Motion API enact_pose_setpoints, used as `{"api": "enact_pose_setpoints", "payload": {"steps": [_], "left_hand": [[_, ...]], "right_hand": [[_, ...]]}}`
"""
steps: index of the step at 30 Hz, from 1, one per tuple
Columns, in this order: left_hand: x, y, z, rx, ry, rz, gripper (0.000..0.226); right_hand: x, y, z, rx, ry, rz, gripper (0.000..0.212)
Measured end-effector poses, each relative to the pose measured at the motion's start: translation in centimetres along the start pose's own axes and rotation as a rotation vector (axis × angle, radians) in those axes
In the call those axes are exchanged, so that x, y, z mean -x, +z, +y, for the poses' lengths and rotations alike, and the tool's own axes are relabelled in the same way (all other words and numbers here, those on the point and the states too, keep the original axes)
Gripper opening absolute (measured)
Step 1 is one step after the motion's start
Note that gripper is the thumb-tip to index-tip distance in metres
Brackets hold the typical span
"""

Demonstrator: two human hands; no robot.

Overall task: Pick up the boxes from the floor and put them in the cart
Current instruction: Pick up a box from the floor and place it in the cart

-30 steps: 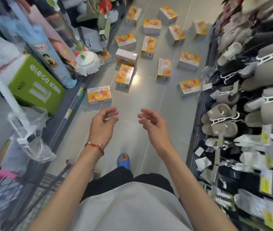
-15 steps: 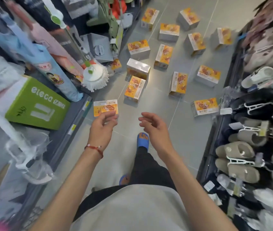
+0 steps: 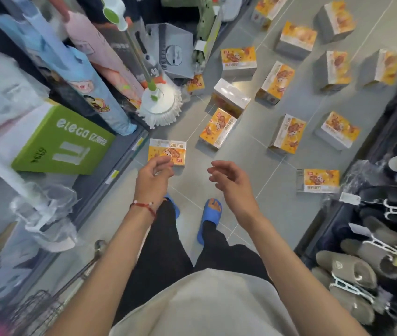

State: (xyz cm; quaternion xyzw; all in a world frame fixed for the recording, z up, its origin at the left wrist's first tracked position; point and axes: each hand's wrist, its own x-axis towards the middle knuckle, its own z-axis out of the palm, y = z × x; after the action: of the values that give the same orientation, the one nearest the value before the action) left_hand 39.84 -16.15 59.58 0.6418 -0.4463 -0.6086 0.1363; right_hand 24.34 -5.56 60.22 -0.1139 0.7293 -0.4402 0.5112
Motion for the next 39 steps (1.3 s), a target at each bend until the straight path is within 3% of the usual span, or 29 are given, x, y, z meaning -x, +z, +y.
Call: {"api": "enact_pose_setpoints", "payload": {"steps": [11, 24, 31, 39], "left_hand": [[-15.8, -4.5, -3.6, -0.059, -0.141, -0.068, 0.026], [-35.0, -2.7, -18.4, -0.229, -0.377, 0.033, 0.026], [-45.6, -1.2, -28.6, -0.327, -0.457, 0.067, 0.042], [-55.5, 0.9, -37.5, -0.323, -0.356, 0.132, 0.081]], "right_hand": [[-12.3, 9.8, 2.5, 0.014, 0.165, 0.126, 0.021], [-28.6, 14.0, 17.7, 0.093, 0.356, 0.213, 0.025], [-38.3, 15.8, 27.5, 0.182, 0.403, 0.203, 0.03], [-48.7, 18.2, 37.4, 0.256, 0.472, 0.13, 0.056]]}}
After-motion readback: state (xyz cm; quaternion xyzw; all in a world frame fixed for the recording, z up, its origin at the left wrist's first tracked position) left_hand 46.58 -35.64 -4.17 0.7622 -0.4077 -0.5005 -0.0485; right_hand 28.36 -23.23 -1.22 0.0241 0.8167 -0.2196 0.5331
